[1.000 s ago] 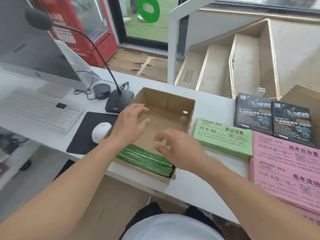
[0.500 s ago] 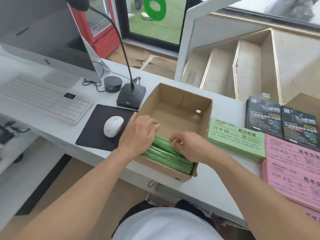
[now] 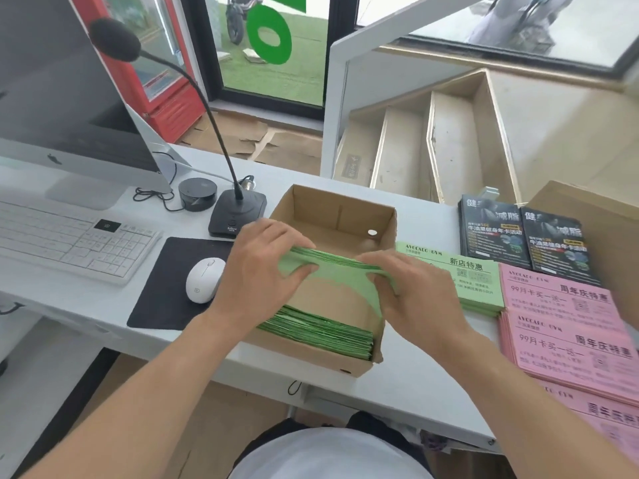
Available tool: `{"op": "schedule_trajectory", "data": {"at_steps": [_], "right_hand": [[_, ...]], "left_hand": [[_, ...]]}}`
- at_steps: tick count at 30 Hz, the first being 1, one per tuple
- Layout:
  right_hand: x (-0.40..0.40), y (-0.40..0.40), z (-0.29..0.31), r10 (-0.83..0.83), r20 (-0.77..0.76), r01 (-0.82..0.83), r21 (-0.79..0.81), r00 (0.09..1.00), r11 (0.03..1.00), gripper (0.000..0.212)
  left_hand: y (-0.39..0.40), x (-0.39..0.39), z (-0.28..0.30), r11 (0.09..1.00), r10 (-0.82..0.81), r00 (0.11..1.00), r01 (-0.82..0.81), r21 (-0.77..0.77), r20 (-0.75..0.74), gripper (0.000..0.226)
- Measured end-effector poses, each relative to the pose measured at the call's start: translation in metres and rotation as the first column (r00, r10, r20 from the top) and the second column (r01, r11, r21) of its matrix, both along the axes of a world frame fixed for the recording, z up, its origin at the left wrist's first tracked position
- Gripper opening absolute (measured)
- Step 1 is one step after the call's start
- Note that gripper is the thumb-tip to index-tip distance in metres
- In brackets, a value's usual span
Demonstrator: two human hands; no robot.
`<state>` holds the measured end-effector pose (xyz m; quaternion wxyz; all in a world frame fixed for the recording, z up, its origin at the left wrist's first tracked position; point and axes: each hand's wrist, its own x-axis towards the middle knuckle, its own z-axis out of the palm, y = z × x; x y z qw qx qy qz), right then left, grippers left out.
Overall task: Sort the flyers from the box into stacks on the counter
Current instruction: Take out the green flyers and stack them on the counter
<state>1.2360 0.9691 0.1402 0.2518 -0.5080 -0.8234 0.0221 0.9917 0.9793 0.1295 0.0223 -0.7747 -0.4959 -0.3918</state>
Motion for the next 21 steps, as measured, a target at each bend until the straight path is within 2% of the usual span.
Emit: {"op": "schedule_trajectory", "data": {"at_steps": [3, 6, 9, 12, 13, 14, 15, 16, 17, 18, 19, 20, 21], "right_hand": [[0.026, -0.004, 0.008, 0.042, -0.103, -0.009, 0.304, 0.994, 0.953, 0.031], [0.057, -0.008, 0.009, 0.026, -0.212, 0.075, 0.457, 0.977, 0.886, 0.030], [0.083, -0.015, 0.001, -0.026, -0.278, 0.152, 0.440, 0.960, 0.885, 0.030], [0.109, -0.025, 0.000, -0.134, -0.486, 0.272, 0.224, 0.863, 0.936, 0.035], [0.119, -0.027, 0.003, -0.174, -0.545, 0.292, 0.136, 0.820, 0.947, 0.039], [0.129, -0.028, 0.008, -0.202, -0.580, 0.286, 0.056, 0.789, 0.957, 0.044], [0.139, -0.029, 0.013, -0.210, -0.605, 0.257, -0.010, 0.768, 0.966, 0.049], [0.147, -0.030, 0.020, -0.198, -0.630, 0.206, -0.061, 0.751, 0.977, 0.052], [0.154, -0.031, 0.026, -0.169, -0.655, 0.143, -0.093, 0.737, 0.985, 0.054], [0.159, -0.032, 0.031, -0.137, -0.680, 0.083, -0.111, 0.721, 0.990, 0.055], [0.163, -0.032, 0.035, -0.119, -0.713, 0.036, -0.131, 0.691, 0.991, 0.054], [0.166, -0.033, 0.037, -0.122, -0.758, 0.003, -0.157, 0.640, 0.988, 0.052], [0.170, -0.033, 0.038, -0.135, -0.812, -0.026, -0.182, 0.568, 0.983, 0.047]], "left_hand": [[-0.002, 0.016, 0.029, 0.992, -0.073, 0.996, 0.079, 0.097, -0.058, 0.022], [-0.001, 0.035, 0.027, 0.989, -0.111, 0.993, 0.115, 0.096, -0.045, 0.034], [-0.001, 0.066, 0.016, 0.987, -0.147, 0.988, 0.144, 0.072, 0.036, 0.039], [-0.008, 0.100, 0.018, 0.957, -0.278, 0.956, 0.284, -0.060, 0.094, 0.025], [-0.012, 0.110, 0.020, 0.902, -0.379, 0.914, 0.400, -0.161, 0.144, 0.021], [-0.016, 0.121, 0.023, 0.796, -0.467, 0.848, 0.527, -0.299, 0.250, 0.030], [-0.018, 0.133, 0.029, 0.647, -0.487, 0.772, 0.633, -0.425, 0.409, 0.040], [-0.017, 0.145, 0.033, 0.539, -0.417, 0.729, 0.679, -0.497, 0.543, 0.048], [-0.012, 0.158, 0.035, 0.499, -0.298, 0.719, 0.678, -0.539, 0.628, 0.051], [-0.004, 0.171, 0.037, 0.485, -0.171, 0.737, 0.641, -0.595, 0.654, 0.053], [0.005, 0.184, 0.040, 0.423, -0.073, 0.757, 0.613, -0.667, 0.650, 0.055], [0.013, 0.195, 0.042, 0.293, -0.016, 0.749, 0.636, -0.714, 0.662, 0.055], [0.017, 0.206, 0.041, 0.123, 0.047, 0.705, 0.699, -0.705, 0.708, 0.053]]}}
